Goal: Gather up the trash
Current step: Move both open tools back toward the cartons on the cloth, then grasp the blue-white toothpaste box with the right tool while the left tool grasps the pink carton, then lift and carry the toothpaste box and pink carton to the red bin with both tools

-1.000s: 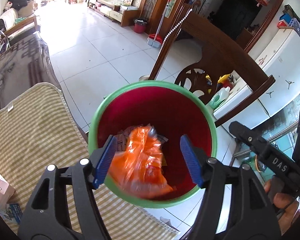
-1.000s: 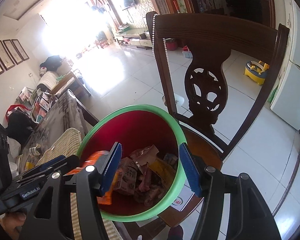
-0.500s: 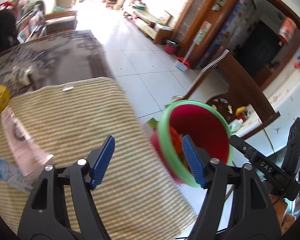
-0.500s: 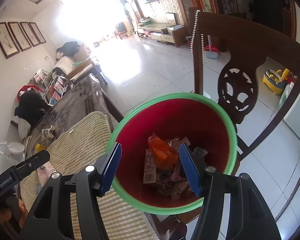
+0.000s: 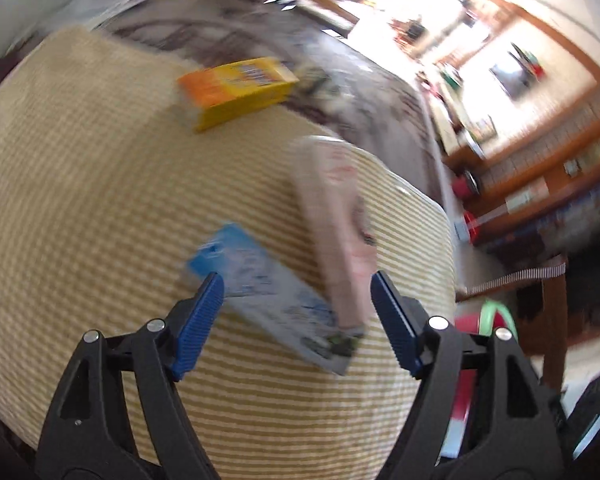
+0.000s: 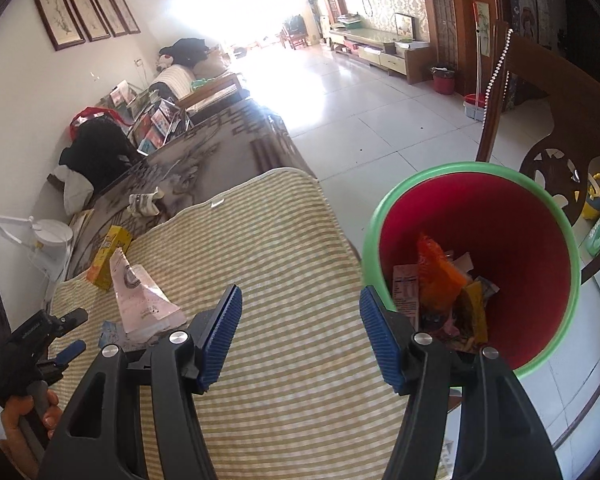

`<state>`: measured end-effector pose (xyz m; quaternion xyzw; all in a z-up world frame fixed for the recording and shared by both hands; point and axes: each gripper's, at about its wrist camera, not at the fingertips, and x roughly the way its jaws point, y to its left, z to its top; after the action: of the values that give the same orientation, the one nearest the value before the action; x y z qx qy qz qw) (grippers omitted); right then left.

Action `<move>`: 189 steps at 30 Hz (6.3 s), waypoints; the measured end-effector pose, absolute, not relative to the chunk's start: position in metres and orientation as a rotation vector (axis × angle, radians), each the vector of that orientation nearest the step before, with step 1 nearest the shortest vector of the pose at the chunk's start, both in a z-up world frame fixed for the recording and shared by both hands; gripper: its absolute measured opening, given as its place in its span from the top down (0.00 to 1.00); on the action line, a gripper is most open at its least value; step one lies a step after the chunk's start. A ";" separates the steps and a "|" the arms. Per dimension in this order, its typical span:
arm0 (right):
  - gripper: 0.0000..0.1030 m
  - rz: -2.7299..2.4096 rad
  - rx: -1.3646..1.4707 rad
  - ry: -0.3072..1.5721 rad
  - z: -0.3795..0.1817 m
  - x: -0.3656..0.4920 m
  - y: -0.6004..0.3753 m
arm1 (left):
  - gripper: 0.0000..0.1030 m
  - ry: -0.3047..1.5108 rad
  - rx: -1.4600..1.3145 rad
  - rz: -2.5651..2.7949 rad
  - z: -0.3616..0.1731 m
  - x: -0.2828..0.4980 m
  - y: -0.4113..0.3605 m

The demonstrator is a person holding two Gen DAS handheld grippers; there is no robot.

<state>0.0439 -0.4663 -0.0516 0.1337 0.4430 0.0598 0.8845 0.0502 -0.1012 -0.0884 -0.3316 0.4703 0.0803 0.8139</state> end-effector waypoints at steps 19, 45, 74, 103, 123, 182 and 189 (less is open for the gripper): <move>0.42 0.042 0.282 0.940 -0.051 0.015 -0.423 | 0.44 1.260 -0.765 -0.023 -0.152 0.104 -0.114; 0.33 0.507 -0.150 1.150 -0.114 0.056 -0.256 | 0.56 1.205 -0.763 -0.064 -0.133 0.082 -0.039; 0.54 0.536 0.009 1.224 -0.116 0.010 -0.287 | 0.34 1.150 -0.690 -0.059 -0.117 0.108 -0.064; 0.54 0.386 0.134 1.195 -0.109 0.014 -0.345 | 0.51 1.270 -0.600 -0.188 -0.123 0.138 -0.074; 0.53 0.351 0.063 1.192 -0.118 0.021 -0.324 | 0.21 1.318 -0.490 -0.093 -0.140 0.142 -0.070; 0.54 0.379 0.105 0.950 -0.056 0.038 -0.413 | 0.56 0.949 -0.186 -0.078 -0.028 0.076 -0.203; 0.54 0.350 0.139 0.939 -0.054 0.037 -0.446 | 0.56 0.953 -0.150 -0.109 -0.026 0.079 -0.240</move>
<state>0.0370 -0.4464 -0.0535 0.0667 0.4496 0.1678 0.8748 0.0792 -0.2397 -0.0260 -0.0723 0.4580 -0.0522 0.8845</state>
